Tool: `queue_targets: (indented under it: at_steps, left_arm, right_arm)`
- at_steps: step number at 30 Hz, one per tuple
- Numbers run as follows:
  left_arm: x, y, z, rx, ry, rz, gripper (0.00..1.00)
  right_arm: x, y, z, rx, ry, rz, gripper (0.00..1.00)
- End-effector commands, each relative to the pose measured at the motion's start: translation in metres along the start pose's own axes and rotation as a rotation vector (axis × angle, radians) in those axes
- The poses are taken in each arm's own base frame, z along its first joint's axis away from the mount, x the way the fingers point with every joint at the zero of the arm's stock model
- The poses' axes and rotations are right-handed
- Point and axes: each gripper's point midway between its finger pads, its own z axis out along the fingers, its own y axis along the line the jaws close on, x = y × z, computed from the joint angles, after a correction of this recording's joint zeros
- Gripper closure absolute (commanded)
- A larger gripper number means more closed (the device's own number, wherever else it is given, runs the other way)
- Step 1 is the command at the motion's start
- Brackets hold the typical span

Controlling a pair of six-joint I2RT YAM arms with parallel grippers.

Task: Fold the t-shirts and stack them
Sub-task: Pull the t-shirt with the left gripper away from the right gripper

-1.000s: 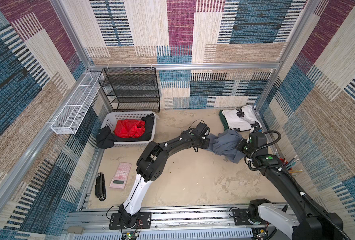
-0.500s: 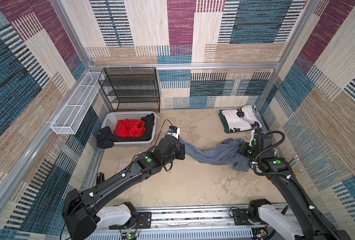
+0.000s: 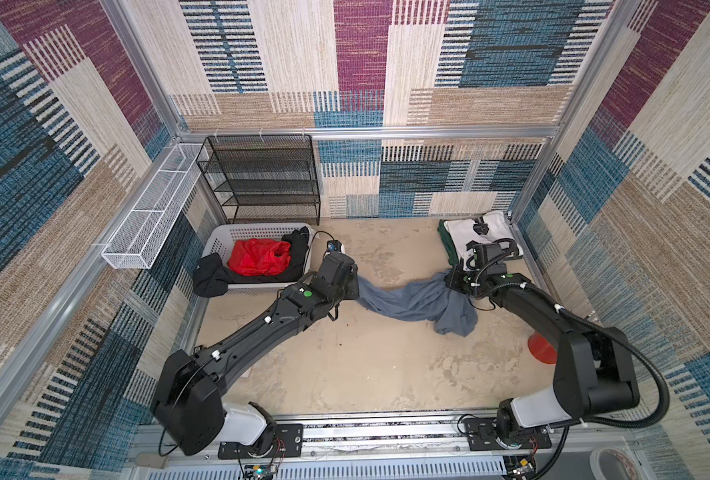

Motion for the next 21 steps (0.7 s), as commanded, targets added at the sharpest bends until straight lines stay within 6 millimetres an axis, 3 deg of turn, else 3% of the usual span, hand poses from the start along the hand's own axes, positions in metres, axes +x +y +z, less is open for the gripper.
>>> queue_targets:
  at_steps: [1, 2, 3, 5, 6, 7, 8, 11, 15, 21]
  left_arm:
    - [-0.024, -0.003, 0.027, 0.062, 0.008, -0.028, 1.00]
    - [-0.030, 0.001, 0.036, 0.048, 0.026, -0.027, 0.87]
    - [-0.035, 0.003, 0.040, 0.036, 0.052, -0.022, 0.65]
    - [-0.044, -0.004, 0.038, 0.046, 0.079, 0.021, 0.47]
    - [-0.046, -0.008, 0.034, 0.060, 0.075, 0.035, 0.36]
    - [-0.046, -0.011, 0.030, 0.073, 0.064, 0.041, 0.16]
    - [-0.044, -0.011, 0.027, 0.079, 0.058, 0.041, 0.03]
    - [-0.031, -0.005, 0.020, 0.065, 0.062, 0.039, 0.00]
    - [0.001, 0.003, 0.015, 0.072, 0.094, 0.039, 0.00]
    - [0.048, 0.004, 0.017, 0.123, 0.150, 0.019, 0.04]
  right_arm:
    - [-0.043, 0.002, 0.019, 0.048, -0.066, -0.089, 0.39]
    - [-0.050, -0.002, 0.022, 0.080, -0.062, -0.095, 0.22]
    - [-0.057, -0.002, 0.021, 0.095, -0.063, -0.109, 0.15]
    - [-0.067, 0.000, 0.007, 0.116, -0.104, -0.121, 0.01]
    - [-0.069, 0.000, -0.002, 0.126, -0.132, -0.120, 0.01]
    - [-0.069, -0.001, -0.012, 0.132, -0.155, -0.118, 0.01]
    - [-0.066, -0.002, -0.019, 0.137, -0.164, -0.111, 0.01]
    - [-0.041, -0.003, -0.030, 0.106, -0.141, -0.075, 0.01]
    - [0.011, -0.007, -0.035, 0.028, -0.070, 0.003, 0.00]
    - [0.097, -0.009, -0.027, -0.070, 0.078, 0.068, 0.17]
